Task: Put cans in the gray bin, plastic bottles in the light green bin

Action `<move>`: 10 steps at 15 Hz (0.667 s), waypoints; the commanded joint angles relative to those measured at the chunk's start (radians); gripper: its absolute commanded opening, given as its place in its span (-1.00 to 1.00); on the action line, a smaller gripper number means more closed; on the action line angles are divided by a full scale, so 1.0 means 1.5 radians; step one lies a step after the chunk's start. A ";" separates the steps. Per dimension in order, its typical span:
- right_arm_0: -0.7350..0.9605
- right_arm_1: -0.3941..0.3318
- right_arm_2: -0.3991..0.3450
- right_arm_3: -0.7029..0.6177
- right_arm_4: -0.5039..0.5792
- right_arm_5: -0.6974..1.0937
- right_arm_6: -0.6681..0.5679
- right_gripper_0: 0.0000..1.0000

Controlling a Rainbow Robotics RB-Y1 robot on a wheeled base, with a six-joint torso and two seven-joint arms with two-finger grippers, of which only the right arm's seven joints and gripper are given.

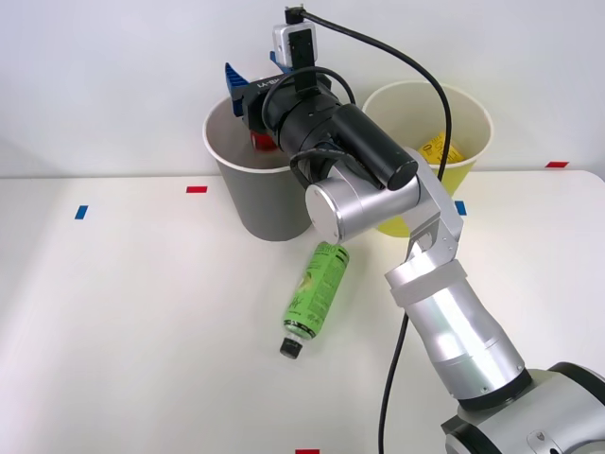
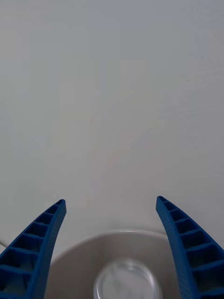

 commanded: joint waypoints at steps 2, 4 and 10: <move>0.009 0.000 0.027 -0.018 -0.004 -0.027 0.003 1.00; 0.039 0.000 0.036 -0.067 -0.005 -0.027 0.006 1.00; 0.232 -0.095 0.076 -0.335 -0.005 -0.027 0.019 1.00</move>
